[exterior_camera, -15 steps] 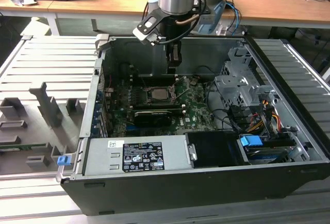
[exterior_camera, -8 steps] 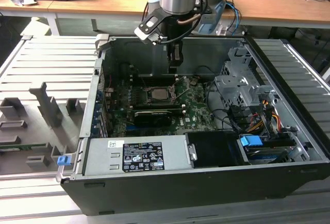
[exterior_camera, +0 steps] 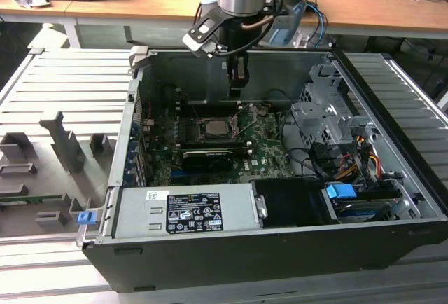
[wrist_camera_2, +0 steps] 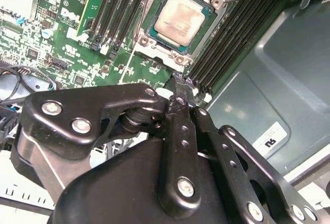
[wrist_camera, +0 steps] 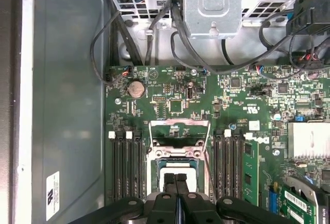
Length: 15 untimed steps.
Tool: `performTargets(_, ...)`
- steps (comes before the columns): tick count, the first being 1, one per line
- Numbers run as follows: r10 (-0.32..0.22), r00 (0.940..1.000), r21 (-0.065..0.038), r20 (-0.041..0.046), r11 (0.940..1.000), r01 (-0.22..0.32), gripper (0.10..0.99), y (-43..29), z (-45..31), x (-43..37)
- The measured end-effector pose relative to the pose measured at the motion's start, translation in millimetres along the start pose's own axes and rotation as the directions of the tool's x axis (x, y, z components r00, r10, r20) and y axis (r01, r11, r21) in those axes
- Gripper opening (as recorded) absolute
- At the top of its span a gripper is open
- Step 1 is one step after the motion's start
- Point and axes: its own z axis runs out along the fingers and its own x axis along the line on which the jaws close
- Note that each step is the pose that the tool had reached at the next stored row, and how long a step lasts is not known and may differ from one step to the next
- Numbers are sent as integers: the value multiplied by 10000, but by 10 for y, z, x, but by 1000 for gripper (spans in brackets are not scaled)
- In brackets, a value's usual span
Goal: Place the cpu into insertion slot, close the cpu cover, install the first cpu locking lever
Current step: 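Place the cpu into insertion slot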
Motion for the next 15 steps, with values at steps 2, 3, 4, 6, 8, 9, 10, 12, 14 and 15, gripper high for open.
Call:
performTargets(2, 0, 10000, 1, -1, 10000, 0, 106, 3, -40, 7)
performTargets(3, 1, 10000, 0, -1, 10000, -1, 106, 10, -54, 10)
performTargets(4, 1, 10000, -2, -4, 10000, -1, 106, 34, -54, 10)
performTargets(6, 1, 10000, 1, -1, 10000, -1, 106, 110, -52, 11)
performTargets(8, 1, 10000, 3, -1, 10000, -1, 106, 171, -50, 11)
performTargets(9, -1, 10000, 4, -1, 10000, 1, 106, 192, -49, 12)
performTargets(10, 0, 10000, 5, -1, 10000, 0, 106, 218, -47, 12)
performTargets(12, 1, 10000, 5, 0, 10000, -1, 106, 246, -46, 13)
performTargets(14, 0, 10000, 4, -2, 10000, 0, 106, 288, -44, 14)
performTargets(15, 0, 10000, 4, -2, 10000, 0, 106, 293, -44, 14)
